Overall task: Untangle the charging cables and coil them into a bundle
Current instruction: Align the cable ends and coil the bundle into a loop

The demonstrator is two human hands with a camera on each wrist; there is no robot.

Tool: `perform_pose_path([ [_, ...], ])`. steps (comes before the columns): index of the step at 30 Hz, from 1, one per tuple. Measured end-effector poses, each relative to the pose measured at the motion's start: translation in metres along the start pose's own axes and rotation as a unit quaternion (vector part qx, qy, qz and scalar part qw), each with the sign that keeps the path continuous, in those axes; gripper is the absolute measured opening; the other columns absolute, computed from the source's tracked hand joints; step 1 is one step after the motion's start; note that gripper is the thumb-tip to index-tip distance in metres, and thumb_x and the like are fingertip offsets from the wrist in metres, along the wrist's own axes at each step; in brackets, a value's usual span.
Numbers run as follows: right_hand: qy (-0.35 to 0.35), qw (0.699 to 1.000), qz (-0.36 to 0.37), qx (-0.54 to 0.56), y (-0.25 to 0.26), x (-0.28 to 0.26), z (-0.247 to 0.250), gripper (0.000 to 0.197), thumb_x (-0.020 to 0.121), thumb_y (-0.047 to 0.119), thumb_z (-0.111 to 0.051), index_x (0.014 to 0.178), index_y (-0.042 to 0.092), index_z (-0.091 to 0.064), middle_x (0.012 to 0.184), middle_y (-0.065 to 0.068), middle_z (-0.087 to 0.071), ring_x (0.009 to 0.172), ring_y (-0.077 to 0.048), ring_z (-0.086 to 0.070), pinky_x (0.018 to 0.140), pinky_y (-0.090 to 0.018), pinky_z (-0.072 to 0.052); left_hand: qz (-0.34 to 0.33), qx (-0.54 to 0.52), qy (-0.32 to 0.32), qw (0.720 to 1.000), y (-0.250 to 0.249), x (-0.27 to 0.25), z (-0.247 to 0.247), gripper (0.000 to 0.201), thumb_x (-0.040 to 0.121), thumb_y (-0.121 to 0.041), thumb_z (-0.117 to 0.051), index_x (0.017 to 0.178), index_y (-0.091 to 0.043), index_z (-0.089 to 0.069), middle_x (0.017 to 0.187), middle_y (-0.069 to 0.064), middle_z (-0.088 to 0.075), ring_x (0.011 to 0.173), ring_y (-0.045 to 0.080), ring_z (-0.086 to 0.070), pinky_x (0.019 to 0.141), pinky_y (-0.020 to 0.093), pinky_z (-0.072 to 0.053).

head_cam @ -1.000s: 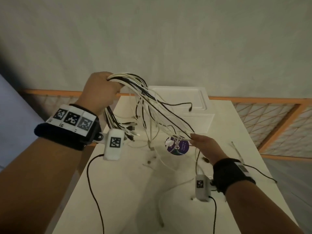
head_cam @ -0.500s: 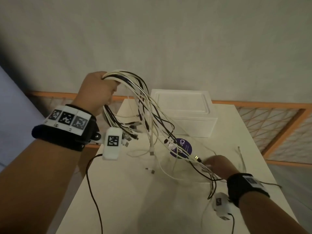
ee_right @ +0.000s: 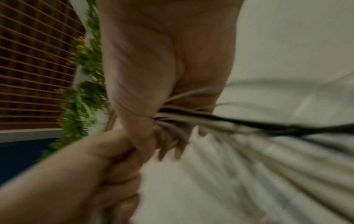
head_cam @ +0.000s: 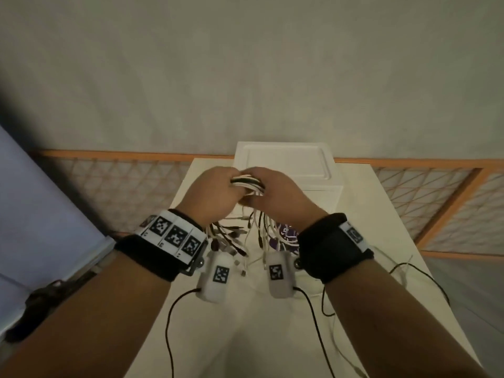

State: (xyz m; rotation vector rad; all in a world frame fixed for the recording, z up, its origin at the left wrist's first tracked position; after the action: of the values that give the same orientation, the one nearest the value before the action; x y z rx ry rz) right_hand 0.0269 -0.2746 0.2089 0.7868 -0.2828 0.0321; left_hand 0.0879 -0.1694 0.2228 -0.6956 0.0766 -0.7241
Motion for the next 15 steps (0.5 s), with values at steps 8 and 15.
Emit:
perform_pose_path([
  [8,0.032,0.993,-0.084,-0.079,-0.059,-0.022,-0.040,0.035,0.096,0.038,-0.049,0.076,0.009,-0.052,0.066,-0.001,-0.048,0.067,-0.023,-0.051,0.062,-0.033,-0.037,0.114,0.050,0.114,0.986,0.079,-0.020,-0.019,0.035,0.079,-0.043,-0.072,0.091,-0.011,-0.061,0.085,0.006,-0.066,0.084,0.025,-0.064,0.072,0.036,-0.049],
  [15,0.076,0.939,0.043,-0.332,-0.014,-0.012,-0.043,0.020,0.093,0.018,-0.043,0.099,0.005,-0.058,0.090,-0.011,-0.063,0.082,-0.030,-0.061,0.059,-0.032,-0.036,-0.062,0.156,0.130,0.977,0.020,-0.023,-0.042,0.099,0.065,-0.034,-0.083,0.145,-0.024,-0.025,0.116,-0.001,-0.058,0.110,0.020,-0.056,0.094,0.033,-0.042],
])
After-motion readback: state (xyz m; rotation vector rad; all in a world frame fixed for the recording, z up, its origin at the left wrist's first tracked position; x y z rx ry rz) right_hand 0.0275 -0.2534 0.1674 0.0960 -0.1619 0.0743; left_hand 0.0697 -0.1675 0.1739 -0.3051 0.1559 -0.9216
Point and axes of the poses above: each hand's wrist, its own x-axis towards the middle knuckle, its own z-axis out of the back of the hand, y = z × x, the point moved 5 cm from there along x, towards the middle knuckle
